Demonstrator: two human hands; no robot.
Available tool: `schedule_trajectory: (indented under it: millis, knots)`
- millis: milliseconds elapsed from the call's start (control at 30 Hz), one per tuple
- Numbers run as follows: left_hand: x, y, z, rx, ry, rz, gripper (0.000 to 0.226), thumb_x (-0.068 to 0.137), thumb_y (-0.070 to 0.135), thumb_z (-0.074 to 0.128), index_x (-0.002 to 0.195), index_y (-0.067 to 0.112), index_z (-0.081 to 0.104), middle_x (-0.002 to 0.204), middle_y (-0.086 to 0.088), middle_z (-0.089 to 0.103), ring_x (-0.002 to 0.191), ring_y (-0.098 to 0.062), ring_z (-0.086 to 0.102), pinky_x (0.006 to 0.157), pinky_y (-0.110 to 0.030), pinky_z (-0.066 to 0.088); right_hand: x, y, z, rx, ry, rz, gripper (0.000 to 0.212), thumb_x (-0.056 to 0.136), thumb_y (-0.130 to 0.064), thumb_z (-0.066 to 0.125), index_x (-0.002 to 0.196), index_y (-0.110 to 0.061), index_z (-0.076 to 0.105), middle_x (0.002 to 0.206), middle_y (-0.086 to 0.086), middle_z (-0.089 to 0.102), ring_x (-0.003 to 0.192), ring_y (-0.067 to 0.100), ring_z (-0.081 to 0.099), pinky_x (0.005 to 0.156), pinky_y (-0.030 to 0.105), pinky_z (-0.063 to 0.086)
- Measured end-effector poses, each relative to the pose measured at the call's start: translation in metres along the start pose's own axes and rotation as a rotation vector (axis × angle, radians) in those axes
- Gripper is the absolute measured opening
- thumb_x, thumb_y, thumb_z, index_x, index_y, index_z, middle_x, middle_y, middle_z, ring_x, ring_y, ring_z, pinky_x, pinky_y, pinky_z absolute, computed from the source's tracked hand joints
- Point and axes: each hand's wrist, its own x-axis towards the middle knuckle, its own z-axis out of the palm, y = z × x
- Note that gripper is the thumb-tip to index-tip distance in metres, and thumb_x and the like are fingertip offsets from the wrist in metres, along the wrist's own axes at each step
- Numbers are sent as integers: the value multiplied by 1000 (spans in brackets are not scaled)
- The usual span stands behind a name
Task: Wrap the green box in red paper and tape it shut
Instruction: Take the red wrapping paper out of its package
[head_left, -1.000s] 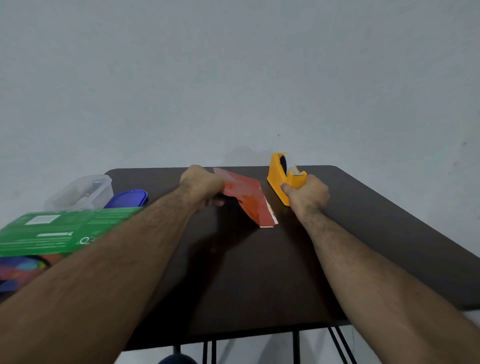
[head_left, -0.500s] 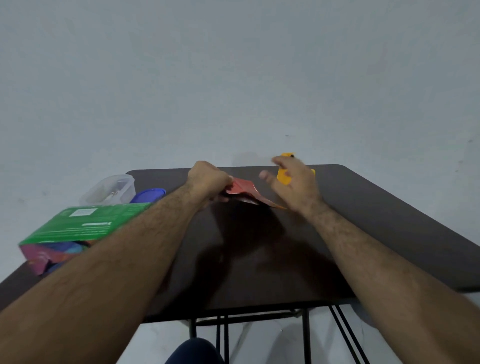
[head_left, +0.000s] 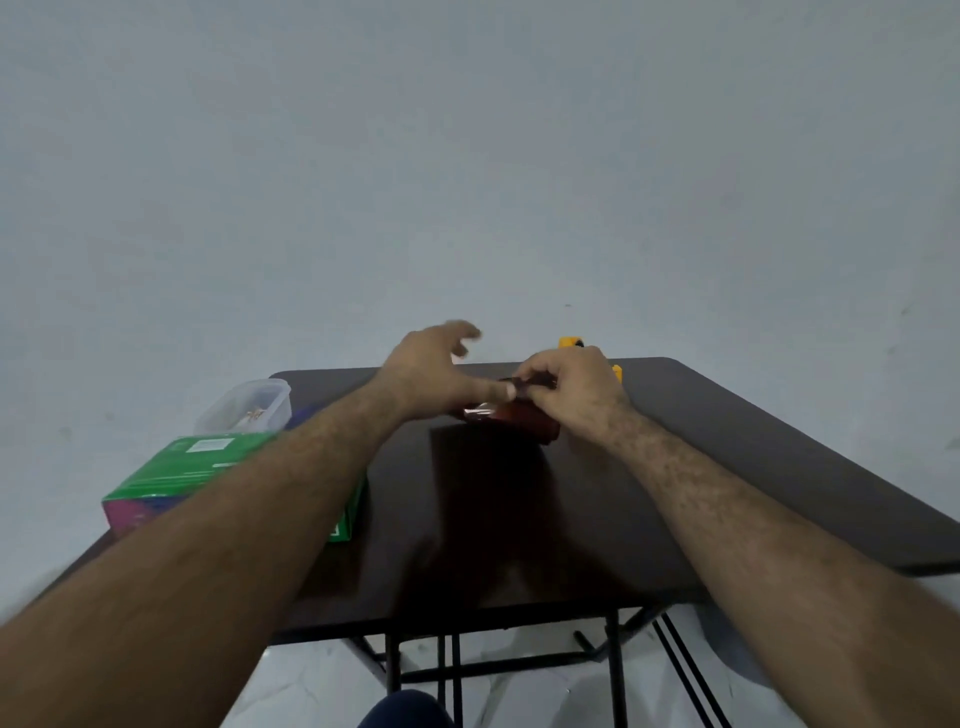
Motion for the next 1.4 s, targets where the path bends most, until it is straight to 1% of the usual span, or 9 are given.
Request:
schedule_trajectory:
  millis: [100,233,400,633,767,1000,1200,1267,1400]
  knots:
    - [5,9,3,132,28,24,16,84,25,78,99,28,82,93,8,76,92,-18,73,80,-32,60,3,-11,-5,-12,-7,-21,19,88,-14,80,102,-27,83,87,-15,75,88,6,65,82,23,49]
    - [7,16,-1,49,110,-79,18,85,12,67,83,25,80,81,5,75,85,-19,72,74,-30,59,5,-18,-13,-44,26,24,32,88,-6,74,110,-29,80,95,-13,76,92,7,65,80,15,48]
    - [9,12,-6,-352,296,-229,24,75,5,58,71,15,79,75,-5,76,76,-30,75,69,-45,67,0,-13,-16,43,128,171,46,84,4,71,117,-27,77,116,-7,77,112,13,71,104,32,55]
    - [15,14,-7,-1132,417,-396,5,94,-2,68,94,0,73,101,-27,77,76,-34,75,67,-43,68,-10,-13,-20,224,-57,211,39,71,-11,93,104,-25,77,90,-7,80,78,-2,72,90,33,62]
    - [9,19,-7,-1176,317,-389,7,93,2,77,95,-2,71,78,-15,78,59,-22,74,56,-33,65,-7,-26,-20,523,-42,294,51,67,-61,93,94,-20,80,90,16,78,69,13,66,71,31,52]
    - [13,15,-9,-1075,130,-278,11,91,11,81,86,9,71,74,-6,75,62,-17,73,65,-31,65,22,-54,-17,492,31,284,50,65,-67,91,92,-26,82,85,-11,78,84,6,75,77,30,62]
    - [20,6,-27,-1036,18,-215,17,95,27,80,97,10,78,83,-6,78,79,-22,78,80,-38,63,41,-66,-22,620,19,383,25,75,-27,96,93,-19,81,99,-6,81,88,11,78,75,25,62]
    - [22,5,-31,-1021,2,-205,19,95,27,79,99,9,78,91,-10,80,81,-24,78,78,-38,62,42,-70,-22,652,23,393,21,77,-6,91,90,-18,80,90,0,79,74,14,76,64,25,59]
    - [26,-1,-37,-1034,91,-219,17,95,25,80,90,12,71,66,-1,70,70,-21,76,74,-37,63,44,-64,-26,618,80,429,22,77,4,84,84,-16,78,82,4,78,69,18,74,59,28,54]
